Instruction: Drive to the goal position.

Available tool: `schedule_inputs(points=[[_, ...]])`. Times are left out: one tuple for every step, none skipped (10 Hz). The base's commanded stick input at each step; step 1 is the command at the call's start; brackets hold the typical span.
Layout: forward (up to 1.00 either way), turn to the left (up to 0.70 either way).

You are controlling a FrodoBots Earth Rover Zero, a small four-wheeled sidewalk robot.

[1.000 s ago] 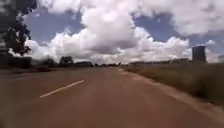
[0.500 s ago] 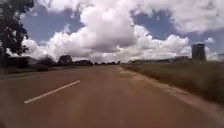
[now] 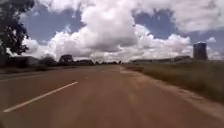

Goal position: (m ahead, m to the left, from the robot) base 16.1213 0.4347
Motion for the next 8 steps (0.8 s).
schedule_inputs(points=[[1.00,0.00],[1.00,0.00],[1.00,0.00],[1.00,0.00],[1.00,0.00],[1.00,0.00],[1.00,0.00],[1.00,0.00]])
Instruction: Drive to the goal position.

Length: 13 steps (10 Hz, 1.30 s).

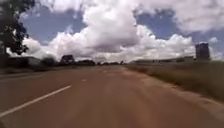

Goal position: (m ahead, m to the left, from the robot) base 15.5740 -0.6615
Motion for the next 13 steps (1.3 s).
schedule_inputs(points=[[1.00,0.00],[1.00,0.00],[1.00,0.00],[1.00,0.00],[1.00,0.00],[1.00,0.00],[1.00,0.00],[1.00,0.00],[1.00,-0.05],[1.00,-0.18],[1.00,-0.32],[1.00,-0.25],[1.00,-0.17]])
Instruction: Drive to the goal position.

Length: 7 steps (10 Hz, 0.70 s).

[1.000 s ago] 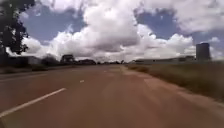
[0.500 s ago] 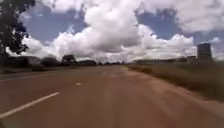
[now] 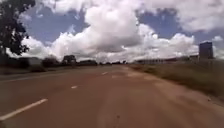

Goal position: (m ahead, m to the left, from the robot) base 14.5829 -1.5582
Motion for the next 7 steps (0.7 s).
schedule_inputs(points=[[1.00,-0.09],[1.00,-0.04],[1.00,0.00],[1.00,0.00],[1.00,0.00],[1.00,0.00],[1.00,0.00]])
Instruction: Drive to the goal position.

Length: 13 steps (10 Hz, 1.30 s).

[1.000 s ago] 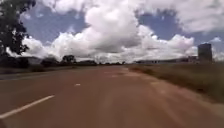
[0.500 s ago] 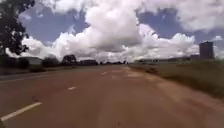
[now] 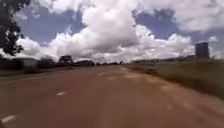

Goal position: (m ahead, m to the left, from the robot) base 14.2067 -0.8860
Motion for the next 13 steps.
schedule_inputs(points=[[1.00,0.00],[1.00,0.00],[1.00,0.00],[1.00,0.00],[1.00,0.00],[1.00,0.00],[1.00,0.00],[1.00,0.00],[1.00,0.00],[1.00,0.00],[1.00,0.00],[1.00,0.00],[1.00,0.00]])
